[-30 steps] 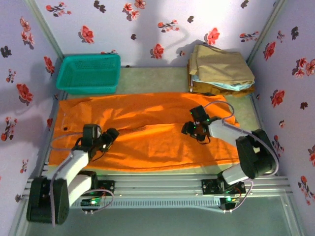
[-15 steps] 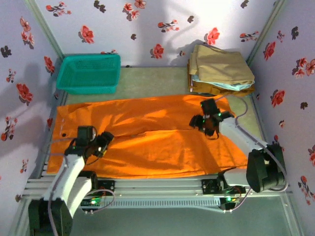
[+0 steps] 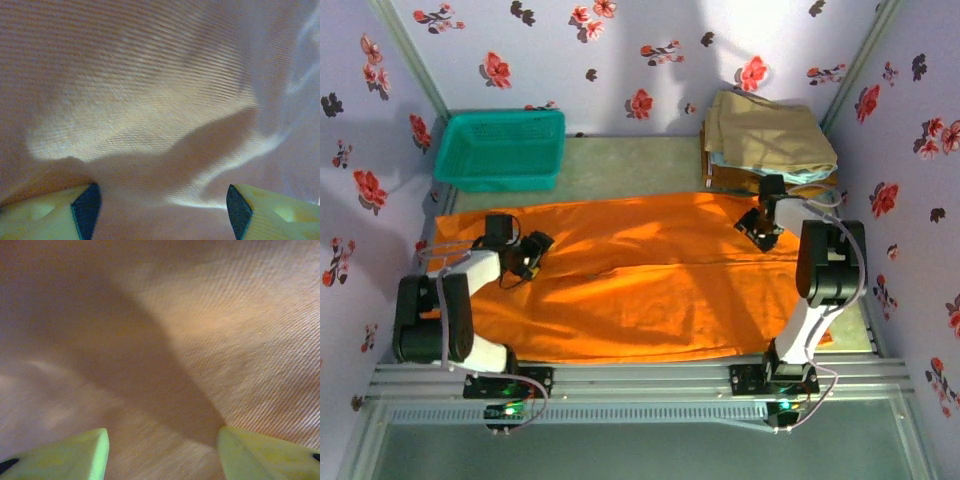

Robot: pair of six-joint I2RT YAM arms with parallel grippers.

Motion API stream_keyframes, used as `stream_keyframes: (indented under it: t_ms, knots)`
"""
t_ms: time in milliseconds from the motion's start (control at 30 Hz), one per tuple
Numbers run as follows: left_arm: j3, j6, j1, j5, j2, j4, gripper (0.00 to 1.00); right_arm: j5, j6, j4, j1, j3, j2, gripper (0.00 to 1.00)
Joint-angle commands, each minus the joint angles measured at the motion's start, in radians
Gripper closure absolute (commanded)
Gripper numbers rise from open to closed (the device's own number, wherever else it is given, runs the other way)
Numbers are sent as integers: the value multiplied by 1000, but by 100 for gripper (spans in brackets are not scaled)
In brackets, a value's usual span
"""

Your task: Fold and stack the trousers

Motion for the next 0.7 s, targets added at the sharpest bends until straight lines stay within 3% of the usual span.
stream_keyframes:
  t_ms: [0,200,333,433,667]
  knots:
    - [-17,31,31,42,48,105,29,-28,24,32,-15,-99,-23,39]
    - [-166,-5,133,94,26,213,28,-125,-21,60,-95,-269,-121,38]
    - [-224,-31,252,144,22,260,29,-257,-26,80,-53,-279,-109,38]
    - [-206,-45,286,167,23,268,29,-218,-39,35,-18,-225,-110,36]
    - [-163,-47,248,204,19,271,28,-73,-62,-78,-22,-35,-141,34]
